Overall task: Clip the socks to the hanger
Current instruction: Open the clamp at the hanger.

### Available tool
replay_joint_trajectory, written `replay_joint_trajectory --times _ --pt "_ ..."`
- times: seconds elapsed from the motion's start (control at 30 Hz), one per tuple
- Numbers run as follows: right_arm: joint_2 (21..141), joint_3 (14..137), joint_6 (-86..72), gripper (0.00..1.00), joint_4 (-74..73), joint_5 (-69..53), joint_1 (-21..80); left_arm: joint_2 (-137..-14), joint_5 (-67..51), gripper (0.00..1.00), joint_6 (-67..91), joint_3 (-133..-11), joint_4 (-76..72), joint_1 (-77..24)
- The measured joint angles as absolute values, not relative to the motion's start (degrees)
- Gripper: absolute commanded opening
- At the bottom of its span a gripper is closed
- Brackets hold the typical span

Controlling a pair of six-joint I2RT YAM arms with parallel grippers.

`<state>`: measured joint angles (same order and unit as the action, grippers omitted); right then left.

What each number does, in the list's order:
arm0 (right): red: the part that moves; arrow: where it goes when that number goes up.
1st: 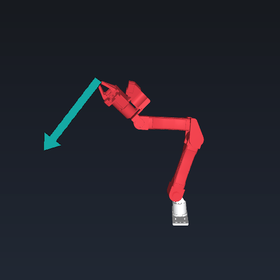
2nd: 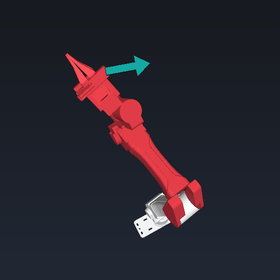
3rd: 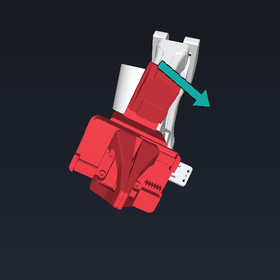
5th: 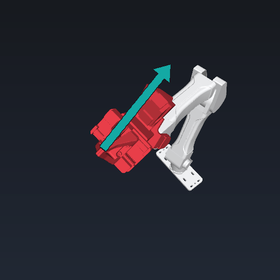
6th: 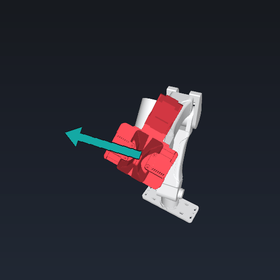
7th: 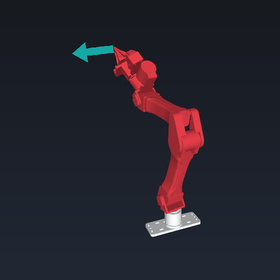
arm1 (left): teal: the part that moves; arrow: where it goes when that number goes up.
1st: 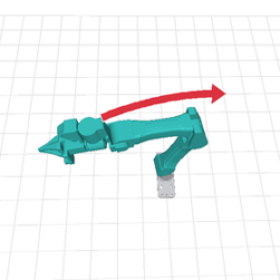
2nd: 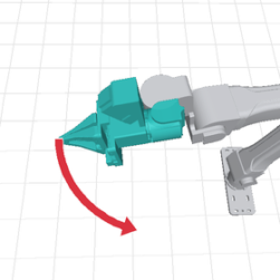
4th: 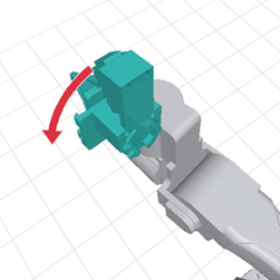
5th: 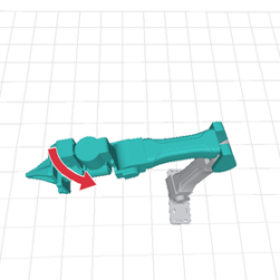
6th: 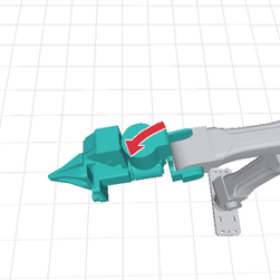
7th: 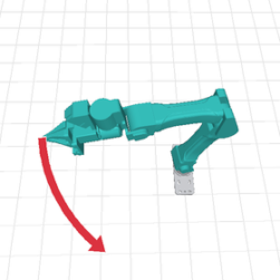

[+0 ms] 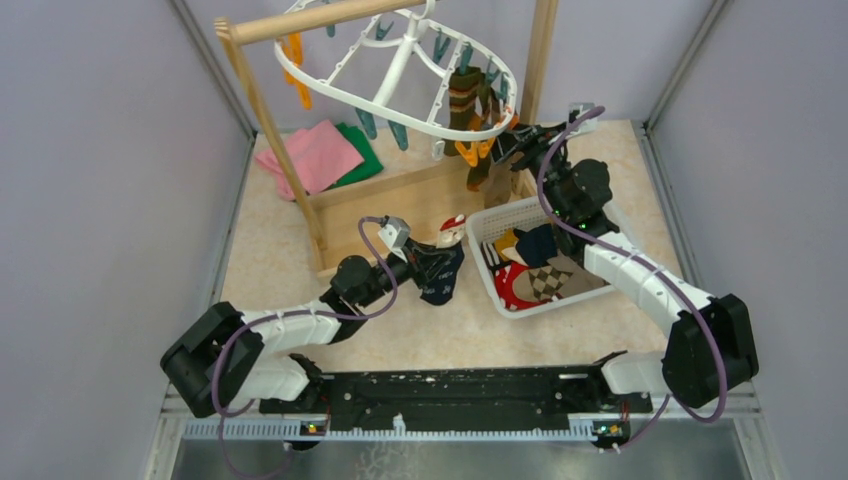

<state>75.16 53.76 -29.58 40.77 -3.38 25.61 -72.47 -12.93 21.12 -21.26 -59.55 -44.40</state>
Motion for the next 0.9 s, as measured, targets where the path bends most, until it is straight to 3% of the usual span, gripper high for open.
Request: replay_joint_trajectory --times 0.3,0.6,0.9 --pt "75.16 53.76 -27.03 0.56 42.72 -1.91 25.78 -72.47 -12.95 0.00 21.80 -21.26 -59.53 -44.34" --pt "75.16 53.76 -25.52 0.38 43.64 -1.61 25.78 -73.23 -12.84 0.00 22.37 -21.98 -59.51 -44.34" --pt "75.18 53.80 -26.15 0.16 43.13 -3.05 25.82 -79.79 -12.29 0.00 20.69 -31.05 -59.37 -44.01"
